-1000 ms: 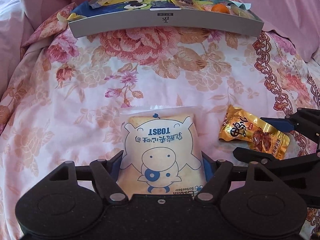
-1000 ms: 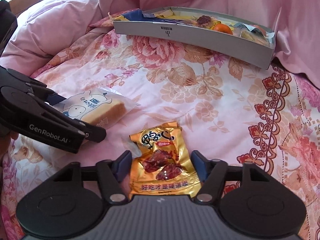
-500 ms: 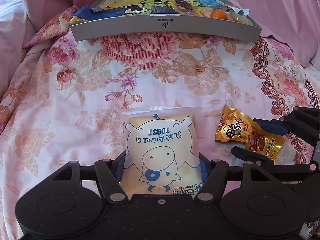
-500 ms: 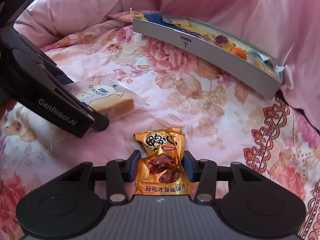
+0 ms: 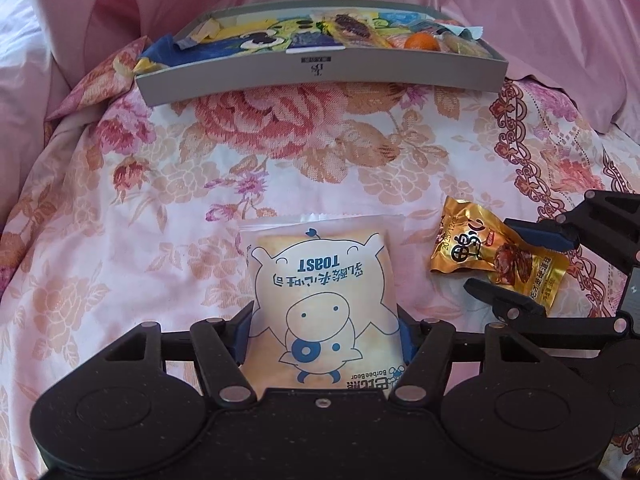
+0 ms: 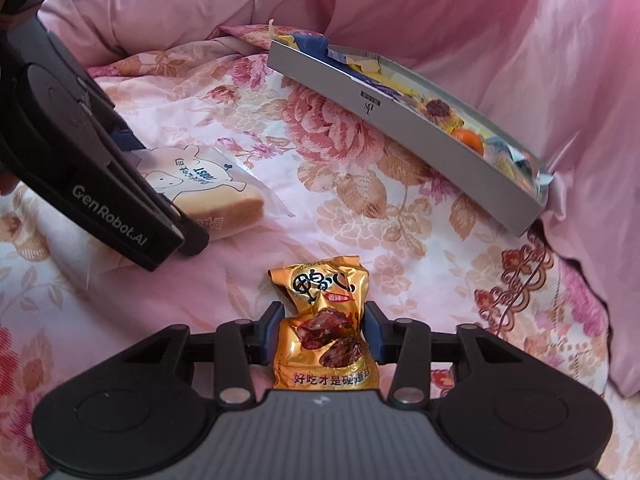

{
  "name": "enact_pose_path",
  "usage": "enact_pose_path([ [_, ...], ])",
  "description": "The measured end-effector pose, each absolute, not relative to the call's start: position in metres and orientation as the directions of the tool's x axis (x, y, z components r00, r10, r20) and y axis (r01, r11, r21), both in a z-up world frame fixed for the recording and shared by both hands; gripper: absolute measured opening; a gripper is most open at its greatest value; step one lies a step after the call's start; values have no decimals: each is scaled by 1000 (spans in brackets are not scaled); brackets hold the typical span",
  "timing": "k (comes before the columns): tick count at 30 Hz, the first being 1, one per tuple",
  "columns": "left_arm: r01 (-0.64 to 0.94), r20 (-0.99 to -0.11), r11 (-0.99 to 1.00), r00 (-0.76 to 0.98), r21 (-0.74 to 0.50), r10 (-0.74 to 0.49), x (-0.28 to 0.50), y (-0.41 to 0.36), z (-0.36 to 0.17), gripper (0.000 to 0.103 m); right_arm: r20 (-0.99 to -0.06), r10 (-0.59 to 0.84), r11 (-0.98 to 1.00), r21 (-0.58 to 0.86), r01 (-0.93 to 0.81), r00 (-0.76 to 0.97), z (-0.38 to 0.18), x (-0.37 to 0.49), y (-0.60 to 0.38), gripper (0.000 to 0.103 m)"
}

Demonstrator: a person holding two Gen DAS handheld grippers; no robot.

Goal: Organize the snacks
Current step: 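Grasp toast bread pack with left tool while right tool grasps gold pouch, then carry toast pack in left tool while right tool carries gold pouch into tray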

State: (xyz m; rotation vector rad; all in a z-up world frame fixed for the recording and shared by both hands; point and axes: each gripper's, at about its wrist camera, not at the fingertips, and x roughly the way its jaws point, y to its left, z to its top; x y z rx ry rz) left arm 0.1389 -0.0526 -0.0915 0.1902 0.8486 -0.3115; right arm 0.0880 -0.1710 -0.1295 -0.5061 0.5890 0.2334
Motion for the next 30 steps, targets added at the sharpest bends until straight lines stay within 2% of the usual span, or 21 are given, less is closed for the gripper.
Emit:
enact_pose_path([
  [23, 286, -680, 958, 704, 3, -208, 137, -44, -78, 67, -424, 50, 839, -474, -269, 904, -118, 81, -173, 46],
  [30, 221, -621, 973, 755, -60, -209, 144, -34, -53, 67, -329, 47, 814, -534, -227, 943, -112, 82, -170, 46],
])
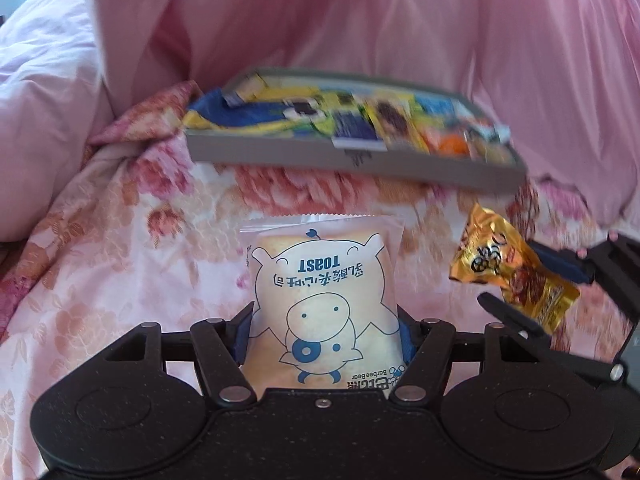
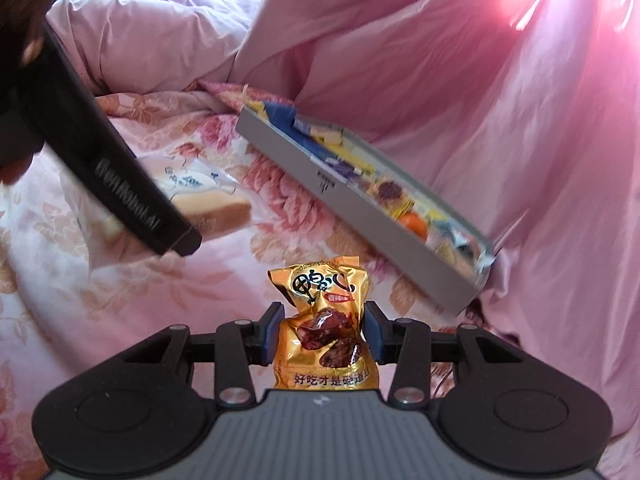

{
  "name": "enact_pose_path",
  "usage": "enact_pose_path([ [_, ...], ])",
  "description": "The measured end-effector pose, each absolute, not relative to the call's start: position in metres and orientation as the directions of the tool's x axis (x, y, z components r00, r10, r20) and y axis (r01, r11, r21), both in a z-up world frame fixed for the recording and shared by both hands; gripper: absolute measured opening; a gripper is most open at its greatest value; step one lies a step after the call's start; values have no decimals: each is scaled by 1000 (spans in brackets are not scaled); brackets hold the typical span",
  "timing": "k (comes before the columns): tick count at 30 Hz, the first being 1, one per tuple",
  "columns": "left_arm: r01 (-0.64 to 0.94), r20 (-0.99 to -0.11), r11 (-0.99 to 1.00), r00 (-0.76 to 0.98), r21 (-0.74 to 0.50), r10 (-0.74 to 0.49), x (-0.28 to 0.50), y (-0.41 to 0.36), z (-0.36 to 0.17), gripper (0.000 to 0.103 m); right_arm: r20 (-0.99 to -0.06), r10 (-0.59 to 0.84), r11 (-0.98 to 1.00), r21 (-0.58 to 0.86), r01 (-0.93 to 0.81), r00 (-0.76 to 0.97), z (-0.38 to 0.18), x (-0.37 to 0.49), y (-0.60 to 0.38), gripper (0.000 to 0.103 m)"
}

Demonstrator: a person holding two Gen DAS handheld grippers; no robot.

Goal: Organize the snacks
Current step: 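Carry toast pack in left tool while right tool carries gold pouch into tray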

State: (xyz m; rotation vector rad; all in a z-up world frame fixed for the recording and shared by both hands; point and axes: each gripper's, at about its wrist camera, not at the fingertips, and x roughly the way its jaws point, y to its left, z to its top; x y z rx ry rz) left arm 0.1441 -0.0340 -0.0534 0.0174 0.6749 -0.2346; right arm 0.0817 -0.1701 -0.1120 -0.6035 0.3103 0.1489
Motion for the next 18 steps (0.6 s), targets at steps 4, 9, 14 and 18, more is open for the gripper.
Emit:
enact_pose_path([
  [4, 191, -583, 979, 788, -69, -195, 155, -31, -35, 67, -257, 40, 807, -561, -183, 966, -103, 89, -171, 47],
  [9, 168, -558, 983, 810, -76, -182, 182, -32, -12, 67, -193, 32, 818, -559, -137, 981, -91, 110, -175, 47],
  [14, 164, -530, 985, 832, -50, -166, 216, -40, 9, 67, -128, 54, 845, -523, -114, 990, -74, 133, -181, 47],
  [18, 146, -521, 988, 840, -54, -153, 250, -50, 24, 67, -73, 69, 870, -483, -96, 995, -57, 159, -184, 47],
])
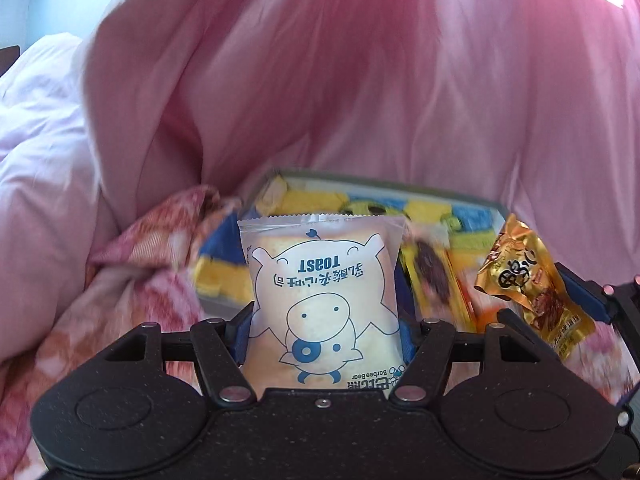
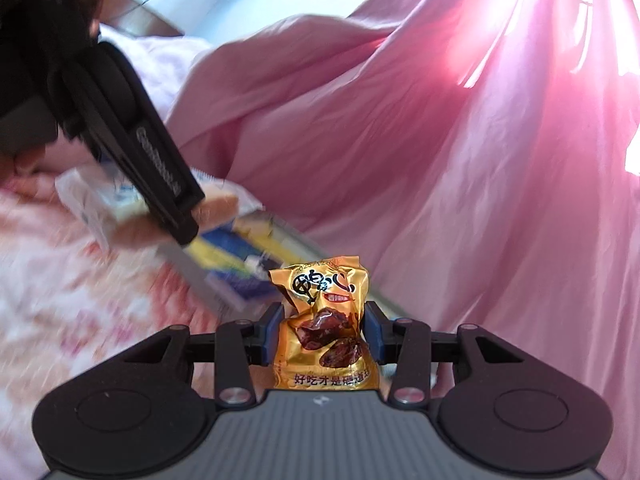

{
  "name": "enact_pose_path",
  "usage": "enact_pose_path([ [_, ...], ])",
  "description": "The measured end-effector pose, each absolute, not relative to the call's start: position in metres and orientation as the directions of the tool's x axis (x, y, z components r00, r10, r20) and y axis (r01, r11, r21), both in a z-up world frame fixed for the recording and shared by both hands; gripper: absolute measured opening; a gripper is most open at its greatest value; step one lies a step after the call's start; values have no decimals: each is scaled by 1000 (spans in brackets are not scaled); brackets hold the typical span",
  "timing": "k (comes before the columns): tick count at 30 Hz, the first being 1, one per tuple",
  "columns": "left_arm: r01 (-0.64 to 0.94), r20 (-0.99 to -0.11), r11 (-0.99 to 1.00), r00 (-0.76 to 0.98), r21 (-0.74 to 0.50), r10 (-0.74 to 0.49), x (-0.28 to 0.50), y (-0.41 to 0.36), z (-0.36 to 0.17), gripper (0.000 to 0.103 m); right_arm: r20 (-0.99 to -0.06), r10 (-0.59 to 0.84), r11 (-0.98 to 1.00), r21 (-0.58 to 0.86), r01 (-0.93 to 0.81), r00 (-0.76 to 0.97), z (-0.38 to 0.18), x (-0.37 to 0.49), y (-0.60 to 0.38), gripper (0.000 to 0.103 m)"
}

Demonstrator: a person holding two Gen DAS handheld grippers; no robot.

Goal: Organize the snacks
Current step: 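Carry toast pack in left tool while right tool carries gold pouch into tray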

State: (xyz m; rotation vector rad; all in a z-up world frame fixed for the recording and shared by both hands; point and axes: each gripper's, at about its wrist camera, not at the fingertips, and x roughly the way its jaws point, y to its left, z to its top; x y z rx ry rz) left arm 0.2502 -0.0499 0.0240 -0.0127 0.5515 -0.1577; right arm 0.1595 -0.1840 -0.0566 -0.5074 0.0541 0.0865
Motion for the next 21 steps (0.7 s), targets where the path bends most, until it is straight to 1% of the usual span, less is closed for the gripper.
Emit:
enact_pose_path([
  [6, 108, -530, 993, 840, -54, -120, 303, -61, 30, 67, -28, 77, 916, -393, -82, 997, -40, 199, -196, 47],
  [9, 93, -545, 994, 831, -54, -107, 327, -66, 26, 67, -26, 82, 942, -323, -86, 996, -35, 214, -204, 47],
  [14, 56, -583, 997, 808, -60, -81, 357, -69, 14, 67, -46, 88, 967, -235, -96, 995, -30, 238, -218, 47],
  [21, 36, -617, 997, 784, -61, -67, 380, -72, -2, 67, -103, 87, 977, -188, -105, 991, -43, 258, -229, 47],
])
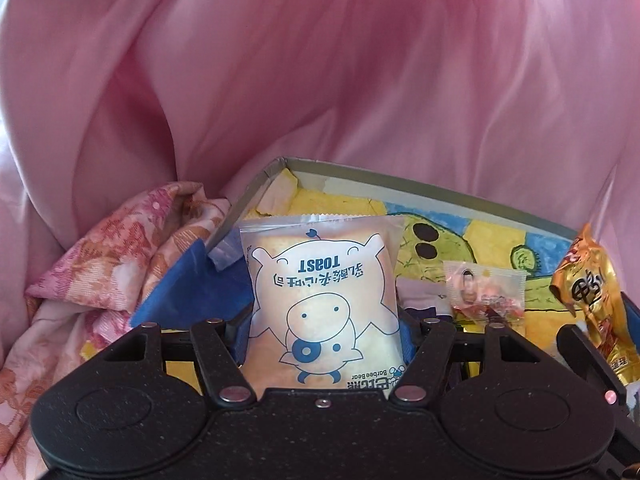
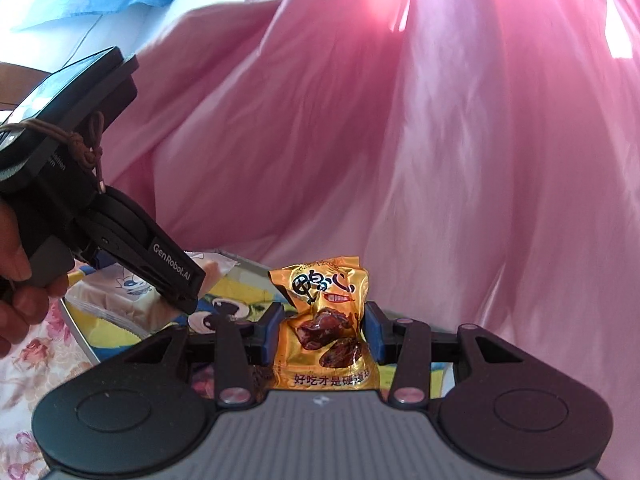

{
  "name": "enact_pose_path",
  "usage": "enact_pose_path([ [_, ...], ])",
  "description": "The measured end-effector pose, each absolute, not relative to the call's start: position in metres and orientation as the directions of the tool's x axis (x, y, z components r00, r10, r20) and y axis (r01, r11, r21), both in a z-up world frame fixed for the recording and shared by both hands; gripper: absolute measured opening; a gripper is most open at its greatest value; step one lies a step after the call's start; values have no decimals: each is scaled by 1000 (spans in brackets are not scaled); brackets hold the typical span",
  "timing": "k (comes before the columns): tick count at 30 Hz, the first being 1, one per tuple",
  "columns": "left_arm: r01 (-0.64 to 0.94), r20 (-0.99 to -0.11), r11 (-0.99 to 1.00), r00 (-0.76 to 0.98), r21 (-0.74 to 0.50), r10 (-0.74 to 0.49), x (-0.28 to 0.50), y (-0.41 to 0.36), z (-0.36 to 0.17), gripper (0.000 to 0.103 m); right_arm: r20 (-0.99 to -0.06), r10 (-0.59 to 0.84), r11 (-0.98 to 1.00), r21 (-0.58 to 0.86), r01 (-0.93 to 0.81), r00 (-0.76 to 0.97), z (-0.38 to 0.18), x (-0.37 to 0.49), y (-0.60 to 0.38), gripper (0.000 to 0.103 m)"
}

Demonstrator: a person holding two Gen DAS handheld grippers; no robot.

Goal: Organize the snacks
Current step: 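Carry toast pack in left tool while right tool carries gold pouch into tray, then open both tools over the tray and lift them away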

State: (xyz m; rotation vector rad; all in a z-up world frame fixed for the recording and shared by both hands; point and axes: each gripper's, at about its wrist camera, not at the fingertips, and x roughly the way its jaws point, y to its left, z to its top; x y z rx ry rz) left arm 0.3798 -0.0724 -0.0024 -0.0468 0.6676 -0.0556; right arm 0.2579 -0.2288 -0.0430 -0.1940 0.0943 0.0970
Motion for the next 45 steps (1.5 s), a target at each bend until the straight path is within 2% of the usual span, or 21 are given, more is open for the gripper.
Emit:
enact_pose_path([
  [8, 31, -632, 998, 772, -63, -64, 388, -75, -13, 67, -180, 113, 982, -130, -137, 977, -55, 272, -232, 47],
  [16, 23, -639, 997, 767, -71, -64, 391, -75, -17, 68, -202, 126, 984, -100, -149, 971, -59, 276, -234, 49],
  [21, 16, -641, 998, 765, -67, -55, 392, -76, -18, 69, -209, 128, 985, -86, -149, 970, -59, 278, -237, 54],
  [25, 28, -628, 999, 777, -38, -46, 390, -81, -16, 79, -210, 123, 987, -77, -141, 970, -59, 279, -238, 56],
  [31, 28, -608, 999, 792, -40, -46, 386, -85, -13, 84, -206, 124, 989, -57, -138, 971, -58, 278, -241, 60],
  [34, 19, -593, 999, 804, -41, -40, 384, -85, -11, 88, -197, 123, 989, -56, -137, 973, -56, 276, -241, 64],
  [40, 15, -582, 999, 812, -41, -36, 382, -85, -6, 89, -192, 125, 989, -52, -137, 973, -55, 275, -242, 70],
  [45, 10, -568, 999, 822, -46, -34, 379, -83, -4, 90, -186, 127, 990, -45, -137, 974, -53, 273, -242, 81],
])
